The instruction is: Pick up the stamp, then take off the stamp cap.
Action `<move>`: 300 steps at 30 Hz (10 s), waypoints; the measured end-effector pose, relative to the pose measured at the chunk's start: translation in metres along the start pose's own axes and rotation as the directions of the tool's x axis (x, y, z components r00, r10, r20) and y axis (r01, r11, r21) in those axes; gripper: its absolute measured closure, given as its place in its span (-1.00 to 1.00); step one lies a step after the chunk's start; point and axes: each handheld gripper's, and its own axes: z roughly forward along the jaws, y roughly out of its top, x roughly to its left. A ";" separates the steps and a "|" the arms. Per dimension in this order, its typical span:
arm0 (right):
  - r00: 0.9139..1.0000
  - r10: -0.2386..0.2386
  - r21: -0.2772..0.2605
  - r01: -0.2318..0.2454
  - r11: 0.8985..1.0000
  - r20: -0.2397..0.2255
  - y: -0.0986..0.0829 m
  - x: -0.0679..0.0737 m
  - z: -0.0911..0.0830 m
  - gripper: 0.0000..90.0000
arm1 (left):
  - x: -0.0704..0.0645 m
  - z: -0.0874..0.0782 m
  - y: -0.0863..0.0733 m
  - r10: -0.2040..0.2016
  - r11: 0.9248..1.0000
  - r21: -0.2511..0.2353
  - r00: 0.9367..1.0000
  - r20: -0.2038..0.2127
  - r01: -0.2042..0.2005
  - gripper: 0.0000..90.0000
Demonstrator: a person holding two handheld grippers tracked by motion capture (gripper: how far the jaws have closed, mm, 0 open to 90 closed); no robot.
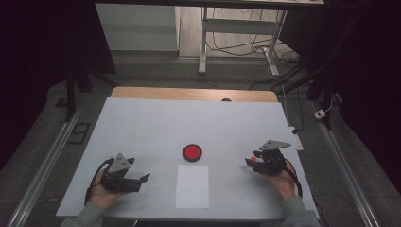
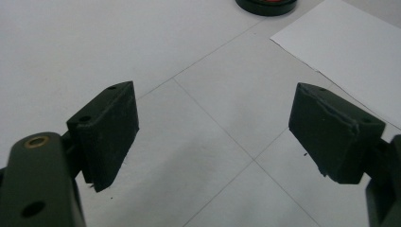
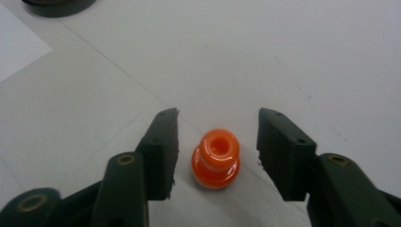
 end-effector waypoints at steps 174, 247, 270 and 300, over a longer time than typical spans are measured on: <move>0.939 -0.173 -0.345 0.064 0.936 -0.296 0.065 0.124 0.003 0.60 | 0.001 0.003 0.001 -0.004 1.000 -0.005 1.000 -0.002 0.004 -0.62; 0.939 -0.179 -0.354 0.066 0.933 -0.295 0.067 0.125 0.006 0.60 | -0.078 0.047 0.082 0.193 0.980 -0.086 0.958 0.210 -0.178 -0.59; 0.941 -0.173 -0.366 0.057 0.929 -0.292 0.067 0.125 0.004 0.60 | -0.098 0.069 0.101 0.228 0.973 -0.081 0.943 0.242 -0.214 -0.55; 0.941 -0.172 -0.365 0.057 0.929 -0.291 0.067 0.124 0.006 0.60 | -0.107 0.086 0.107 0.264 0.964 -0.092 0.935 0.238 -0.249 0.00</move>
